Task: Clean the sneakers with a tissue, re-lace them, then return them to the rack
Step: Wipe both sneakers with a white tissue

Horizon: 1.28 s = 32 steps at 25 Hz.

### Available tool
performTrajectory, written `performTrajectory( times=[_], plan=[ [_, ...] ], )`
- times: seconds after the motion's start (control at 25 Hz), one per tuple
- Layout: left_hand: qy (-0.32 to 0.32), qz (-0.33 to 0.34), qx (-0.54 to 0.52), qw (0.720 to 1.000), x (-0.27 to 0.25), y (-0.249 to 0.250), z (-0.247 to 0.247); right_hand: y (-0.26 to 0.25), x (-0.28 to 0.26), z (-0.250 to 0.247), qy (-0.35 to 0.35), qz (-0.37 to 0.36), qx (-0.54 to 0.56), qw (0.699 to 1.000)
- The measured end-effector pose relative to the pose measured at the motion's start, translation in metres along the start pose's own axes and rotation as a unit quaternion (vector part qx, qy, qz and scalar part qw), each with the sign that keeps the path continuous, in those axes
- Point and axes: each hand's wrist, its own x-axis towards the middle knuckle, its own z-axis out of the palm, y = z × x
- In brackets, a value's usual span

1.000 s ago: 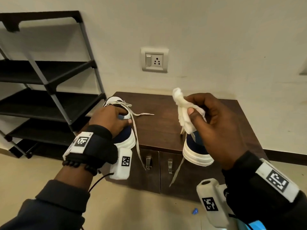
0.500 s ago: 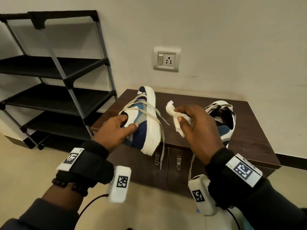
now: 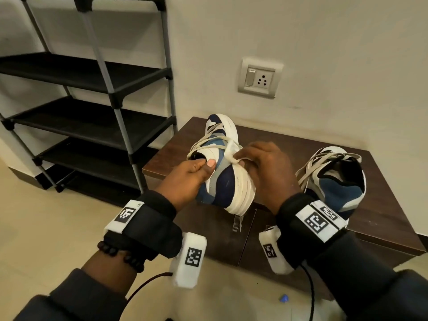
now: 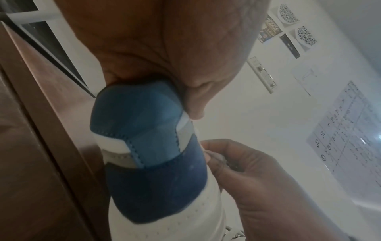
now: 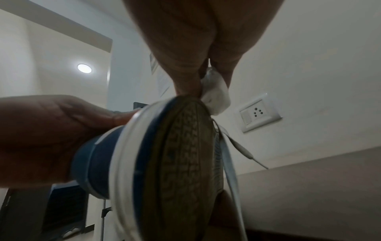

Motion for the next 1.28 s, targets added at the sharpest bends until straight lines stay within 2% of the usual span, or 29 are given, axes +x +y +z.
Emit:
performTrajectory(
  times=[0.04, 0.12, 0.2, 0.24, 0.32, 0.4, 0.44, 0.56, 0.6, 0.72, 0.76, 0.88, 0.92, 0.96, 1.04, 1.08, 1.2, 1.28],
  plan=[
    [0.000, 0.003, -0.006, 1.000, 0.001, -0.001, 0.000, -0.001, 0.001, -0.001, -0.010, -0.005, -0.006, 1.000],
    [0.008, -0.008, -0.036, 0.999, 0.001, -0.005, -0.003, -0.013, -0.008, -0.001, -0.041, -0.087, -0.022, 0.995],
    [0.028, -0.054, -0.092, 0.994, 0.000, -0.009, -0.009, -0.033, -0.021, 0.005, -0.111, -0.162, -0.046, 0.979],
    [0.034, -0.066, -0.120, 0.990, 0.000, -0.010, -0.010, -0.035, -0.017, 0.008, -0.122, -0.172, -0.062, 0.976],
    [0.049, -0.067, -0.152, 0.985, 0.003, -0.010, -0.009, -0.028, 0.010, 0.014, -0.078, -0.116, -0.066, 0.988],
    [0.057, -0.083, -0.150, 0.984, 0.003, -0.008, -0.008, -0.022, 0.031, 0.013, -0.074, -0.038, -0.053, 0.995],
    [0.056, -0.085, -0.162, 0.982, 0.004, -0.009, -0.008, -0.024, 0.033, 0.015, -0.086, -0.041, -0.055, 0.994],
    [0.044, -0.085, -0.205, 0.974, 0.004, -0.011, -0.012, -0.046, 0.009, 0.023, -0.144, -0.148, -0.076, 0.975],
    [0.054, -0.088, -0.194, 0.976, 0.005, -0.012, -0.012, -0.044, 0.007, 0.022, -0.159, -0.161, -0.071, 0.972],
    [0.056, -0.101, -0.170, 0.979, 0.007, -0.004, -0.007, -0.019, 0.026, 0.008, -0.118, -0.018, -0.054, 0.991],
    [0.042, -0.099, -0.151, 0.983, 0.005, -0.001, -0.007, -0.016, 0.025, 0.003, -0.111, 0.000, -0.058, 0.992],
    [0.003, -0.054, -0.058, 0.997, 0.001, -0.005, -0.011, -0.040, 0.004, -0.002, -0.164, -0.085, -0.041, 0.982],
    [-0.012, -0.032, -0.043, 0.998, -0.001, -0.007, -0.013, -0.041, 0.001, -0.001, -0.176, -0.093, -0.032, 0.979],
    [-0.024, -0.015, -0.033, 0.999, -0.001, -0.009, -0.014, -0.036, 0.005, -0.001, -0.157, -0.076, -0.030, 0.984],
    [-0.033, 0.006, -0.019, 0.999, -0.001, -0.009, -0.013, -0.022, 0.014, -0.002, -0.076, -0.011, -0.026, 0.997],
    [-0.026, 0.015, -0.013, 0.999, -0.002, -0.007, -0.012, -0.020, 0.014, -0.001, -0.068, 0.001, -0.025, 0.997],
    [0.000, 0.024, -0.007, 1.000, -0.001, -0.006, -0.014, -0.031, 0.001, 0.005, -0.131, -0.062, -0.015, 0.989],
    [-0.014, 0.022, -0.019, 0.999, -0.001, -0.006, -0.015, -0.023, 0.004, 0.000, -0.103, -0.036, -0.003, 0.994]
  ],
)
